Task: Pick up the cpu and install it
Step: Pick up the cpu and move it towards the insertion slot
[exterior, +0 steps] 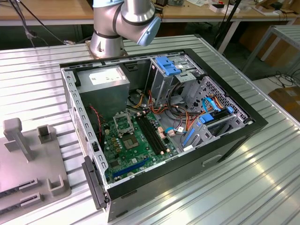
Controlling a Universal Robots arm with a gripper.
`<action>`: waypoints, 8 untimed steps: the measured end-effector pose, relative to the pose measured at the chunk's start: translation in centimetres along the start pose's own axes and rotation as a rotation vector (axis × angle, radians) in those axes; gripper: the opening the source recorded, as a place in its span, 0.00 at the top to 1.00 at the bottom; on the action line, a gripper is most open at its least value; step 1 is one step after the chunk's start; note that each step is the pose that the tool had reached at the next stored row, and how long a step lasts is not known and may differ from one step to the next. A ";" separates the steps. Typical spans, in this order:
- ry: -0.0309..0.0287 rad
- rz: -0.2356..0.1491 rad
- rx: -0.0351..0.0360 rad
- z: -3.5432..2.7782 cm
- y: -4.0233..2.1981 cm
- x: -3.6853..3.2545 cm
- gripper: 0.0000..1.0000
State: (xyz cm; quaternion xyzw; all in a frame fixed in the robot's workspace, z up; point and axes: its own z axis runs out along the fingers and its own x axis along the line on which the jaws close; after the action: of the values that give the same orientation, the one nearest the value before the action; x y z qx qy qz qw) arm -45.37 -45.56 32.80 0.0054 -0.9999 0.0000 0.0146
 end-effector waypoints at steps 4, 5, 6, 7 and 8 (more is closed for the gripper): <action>0.0001 0.000 0.0000 -0.42 0.00 0.01 0.56; 0.0000 0.000 0.0000 -0.49 0.00 0.01 0.56; 0.0001 0.000 0.0000 -0.58 0.00 0.01 0.56; 0.0001 0.000 0.0000 -0.68 0.00 0.02 0.56; 0.0000 0.000 0.0000 -0.81 0.00 0.02 0.56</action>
State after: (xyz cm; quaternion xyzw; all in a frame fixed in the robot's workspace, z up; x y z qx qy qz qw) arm -45.37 -45.56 33.61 0.0054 -0.9999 -0.0001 0.0146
